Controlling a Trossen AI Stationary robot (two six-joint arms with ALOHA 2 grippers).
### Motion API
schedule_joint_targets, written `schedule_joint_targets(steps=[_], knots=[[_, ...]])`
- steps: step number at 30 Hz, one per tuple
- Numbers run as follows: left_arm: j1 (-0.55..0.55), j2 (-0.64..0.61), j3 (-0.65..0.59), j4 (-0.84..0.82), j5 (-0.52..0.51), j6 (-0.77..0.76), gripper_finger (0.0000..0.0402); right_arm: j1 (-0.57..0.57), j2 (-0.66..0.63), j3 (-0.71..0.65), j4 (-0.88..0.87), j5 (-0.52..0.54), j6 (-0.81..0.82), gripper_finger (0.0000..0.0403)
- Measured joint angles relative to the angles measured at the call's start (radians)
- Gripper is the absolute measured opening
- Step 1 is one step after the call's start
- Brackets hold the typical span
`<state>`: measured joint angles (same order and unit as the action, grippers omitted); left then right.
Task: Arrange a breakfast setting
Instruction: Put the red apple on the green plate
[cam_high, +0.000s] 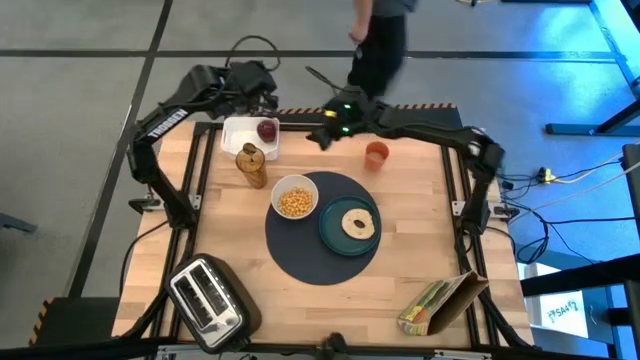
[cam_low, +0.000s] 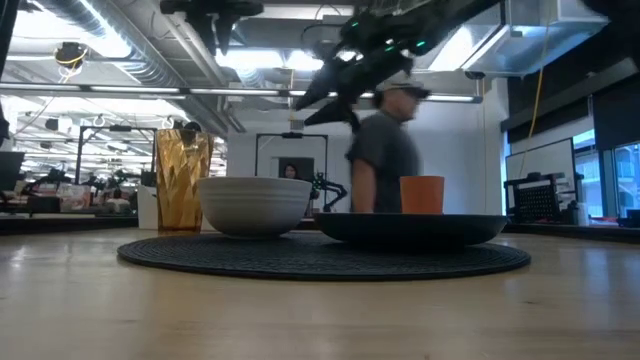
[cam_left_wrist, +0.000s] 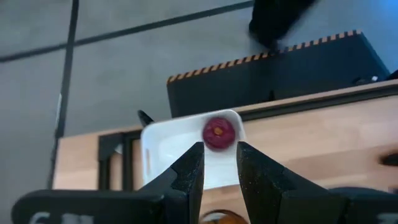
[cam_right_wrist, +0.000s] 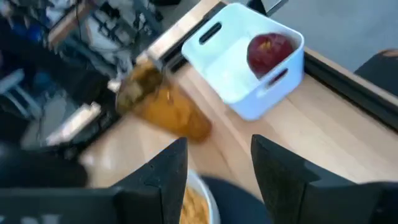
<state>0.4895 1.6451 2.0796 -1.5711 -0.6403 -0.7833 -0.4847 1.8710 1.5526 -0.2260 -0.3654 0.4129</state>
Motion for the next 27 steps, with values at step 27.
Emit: schedule_joint_targets(steps=[27], knots=[[0.039, -0.016, -0.001, 0.014, -0.037, 0.115, 0.0088, 0.013, 0.567, 0.525, 0.002, 0.084, 0.292, 0.0168]])
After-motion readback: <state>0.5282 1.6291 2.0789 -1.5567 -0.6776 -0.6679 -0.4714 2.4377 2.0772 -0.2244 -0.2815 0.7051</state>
